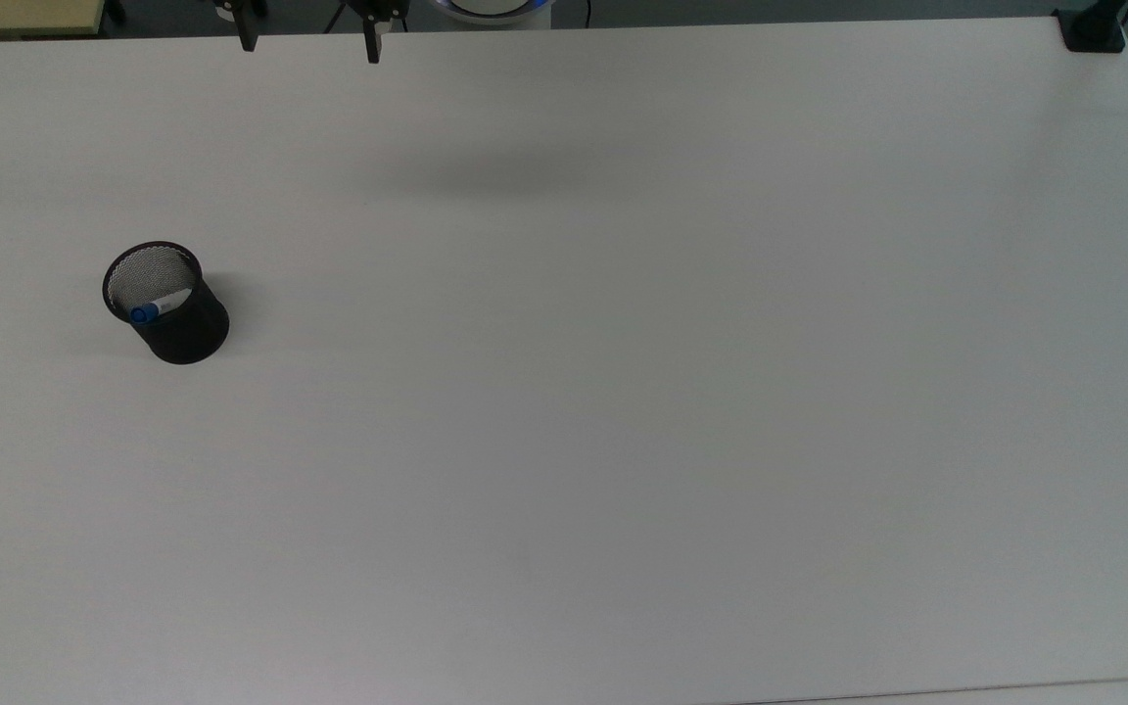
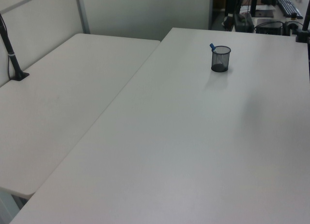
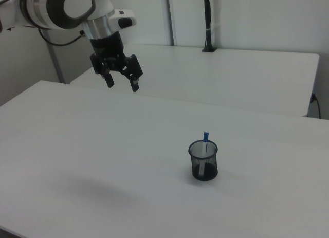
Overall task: Remove the marker
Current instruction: 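Move the open gripper toward the black mesh pen cup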
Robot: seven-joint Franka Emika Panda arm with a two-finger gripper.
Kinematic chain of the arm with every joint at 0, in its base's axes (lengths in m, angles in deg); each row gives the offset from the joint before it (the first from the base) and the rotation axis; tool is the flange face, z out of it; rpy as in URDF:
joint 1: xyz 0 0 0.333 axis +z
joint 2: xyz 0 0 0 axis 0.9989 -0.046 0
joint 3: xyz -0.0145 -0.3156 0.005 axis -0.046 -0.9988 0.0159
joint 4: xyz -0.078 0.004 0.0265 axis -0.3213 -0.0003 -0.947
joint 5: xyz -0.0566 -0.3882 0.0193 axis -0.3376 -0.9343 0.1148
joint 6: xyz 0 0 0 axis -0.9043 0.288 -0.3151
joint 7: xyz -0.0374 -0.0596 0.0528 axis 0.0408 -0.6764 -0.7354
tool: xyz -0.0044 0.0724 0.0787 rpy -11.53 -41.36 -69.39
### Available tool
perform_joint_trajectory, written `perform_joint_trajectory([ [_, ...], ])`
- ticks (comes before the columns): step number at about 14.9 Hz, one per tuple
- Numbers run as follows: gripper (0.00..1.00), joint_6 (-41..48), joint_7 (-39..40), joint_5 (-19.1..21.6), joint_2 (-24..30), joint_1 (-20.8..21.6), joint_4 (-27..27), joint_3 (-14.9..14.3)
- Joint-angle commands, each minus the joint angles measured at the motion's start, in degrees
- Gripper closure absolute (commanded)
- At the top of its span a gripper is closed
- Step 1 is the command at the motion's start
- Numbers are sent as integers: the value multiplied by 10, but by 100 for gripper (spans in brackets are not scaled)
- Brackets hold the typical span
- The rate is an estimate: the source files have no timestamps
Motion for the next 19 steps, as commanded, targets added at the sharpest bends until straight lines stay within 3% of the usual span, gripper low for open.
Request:
perform_joint_trajectory([
  [1, 0, 9, 8, 0, 9, -6, 6, 7],
  [11, 0, 10, 22, 0, 10, -9, 6, 7],
  [12, 0, 12, 43, 0, 11, -15, 5, 3],
  [15, 0, 18, 205, 0, 18, -58, 5, 2],
  [19, 0, -8, 280, -9, 2, -96, 12, 2],
])
